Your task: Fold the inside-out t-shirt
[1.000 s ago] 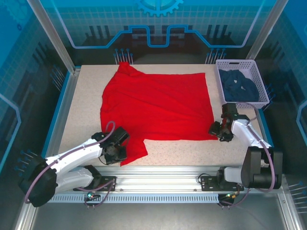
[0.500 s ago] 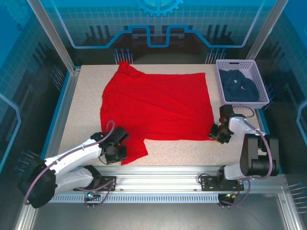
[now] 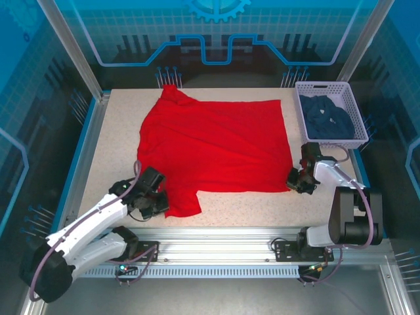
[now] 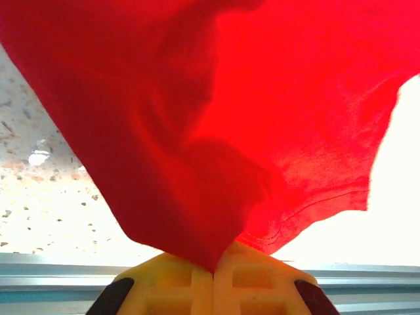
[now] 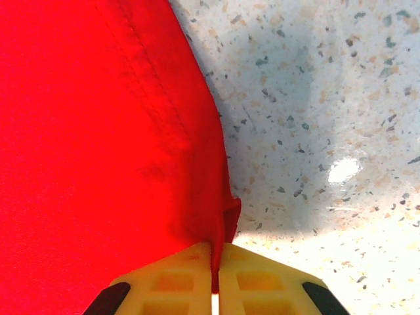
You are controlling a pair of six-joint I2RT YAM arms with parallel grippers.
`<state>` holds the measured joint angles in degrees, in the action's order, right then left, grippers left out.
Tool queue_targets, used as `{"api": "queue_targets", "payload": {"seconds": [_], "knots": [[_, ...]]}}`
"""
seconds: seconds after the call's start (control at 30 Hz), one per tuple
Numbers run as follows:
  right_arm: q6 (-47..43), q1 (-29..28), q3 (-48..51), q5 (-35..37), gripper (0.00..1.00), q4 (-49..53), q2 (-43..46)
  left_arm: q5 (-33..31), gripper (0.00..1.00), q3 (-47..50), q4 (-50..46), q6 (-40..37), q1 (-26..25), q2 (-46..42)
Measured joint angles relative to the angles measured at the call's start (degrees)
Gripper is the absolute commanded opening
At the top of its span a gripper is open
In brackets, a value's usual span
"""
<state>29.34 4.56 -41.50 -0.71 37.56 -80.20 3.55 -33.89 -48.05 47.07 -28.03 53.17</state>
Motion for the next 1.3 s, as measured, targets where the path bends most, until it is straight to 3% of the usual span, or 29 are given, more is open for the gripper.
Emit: {"api": "queue_targets", "payload": {"seconds": [0.27,0.53,0.77,1.3], "knots": [[-1.9,0.0,-7.0,-1.0,0.09,0.1,-2.1,5.4,0.0,-8.8,-1.4,-6.4,11.2,1.6],[-4.9,0.1,-18.9,-2.9,0.12,-0.5,-13.6,9.3,0.0,-19.0,0.7,-14.2,19.9,12.1],[-5.9,0.0,-26.5,-3.4,0.13,-0.7,-20.7,11.3,0.0,-28.2,3.4,-17.6,23.6,22.1],[-7.0,0.0,-32.9,-2.5,0.13,-0.2,-26.0,12.7,0.0,-42.9,5.2,-20.5,28.1,39.3]]}}
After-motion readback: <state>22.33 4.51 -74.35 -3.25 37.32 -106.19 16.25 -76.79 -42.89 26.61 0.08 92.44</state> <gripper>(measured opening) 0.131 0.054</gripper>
